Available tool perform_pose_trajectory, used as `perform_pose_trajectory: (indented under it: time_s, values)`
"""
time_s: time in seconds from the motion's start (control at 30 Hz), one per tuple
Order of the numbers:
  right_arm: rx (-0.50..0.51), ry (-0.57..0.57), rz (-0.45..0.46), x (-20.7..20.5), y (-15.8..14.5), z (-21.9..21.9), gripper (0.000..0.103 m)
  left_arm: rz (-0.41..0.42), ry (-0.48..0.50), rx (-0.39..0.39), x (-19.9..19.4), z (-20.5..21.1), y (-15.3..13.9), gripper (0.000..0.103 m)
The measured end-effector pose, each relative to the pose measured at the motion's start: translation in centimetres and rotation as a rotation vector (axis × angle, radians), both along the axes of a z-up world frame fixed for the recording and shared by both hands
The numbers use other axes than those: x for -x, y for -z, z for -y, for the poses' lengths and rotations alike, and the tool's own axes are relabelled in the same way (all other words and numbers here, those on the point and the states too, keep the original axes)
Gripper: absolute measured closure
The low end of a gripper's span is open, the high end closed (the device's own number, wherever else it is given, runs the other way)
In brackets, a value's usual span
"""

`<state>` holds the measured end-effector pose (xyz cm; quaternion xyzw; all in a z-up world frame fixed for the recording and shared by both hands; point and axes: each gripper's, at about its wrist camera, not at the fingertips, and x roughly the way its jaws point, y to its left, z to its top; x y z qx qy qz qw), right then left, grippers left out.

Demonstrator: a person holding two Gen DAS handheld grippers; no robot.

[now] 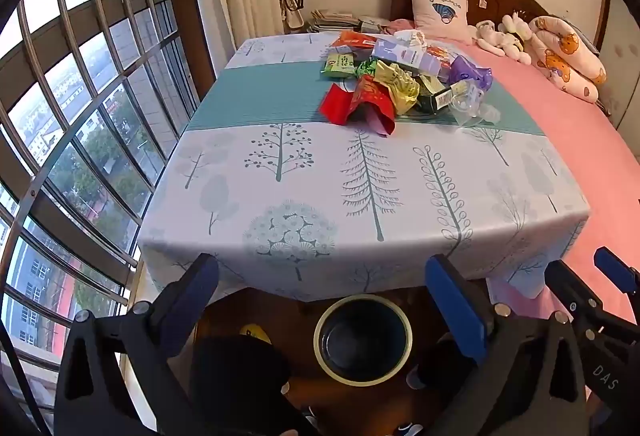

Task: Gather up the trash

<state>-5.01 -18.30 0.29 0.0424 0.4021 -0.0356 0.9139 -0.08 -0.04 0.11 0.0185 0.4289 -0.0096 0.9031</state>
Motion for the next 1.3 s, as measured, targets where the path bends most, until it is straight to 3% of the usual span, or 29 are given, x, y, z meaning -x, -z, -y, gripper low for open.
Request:
perform_pose_trajectory:
  time_s: [0.13, 0.17, 0.47, 1.3]
  values:
    - [-0.024, -0.005, 0.008, 0.0, 0.1, 0.0, 0.015, 0.007, 0.009, -0.027, 0.2, 1.2, 0.3, 0.001]
    - [-0.023, -0.008, 0.009, 0.1, 0.1, 0.0, 0.015, 0.001, 0.011, 0.009, 0.2, 0.2, 0.2, 0.001]
    - [-0.022, -0.008, 0.014, 0.1, -0.2, 0.2, 0.015, 0.017, 0.03, 0.044, 0.6, 0.1, -0.4, 0.001]
    - [-0.026, -0.01, 0.028, 0.4, -0.2, -0.1, 0.015, 0.006, 0.05, 0.06, 0.9, 0.4, 0.1, 0.001]
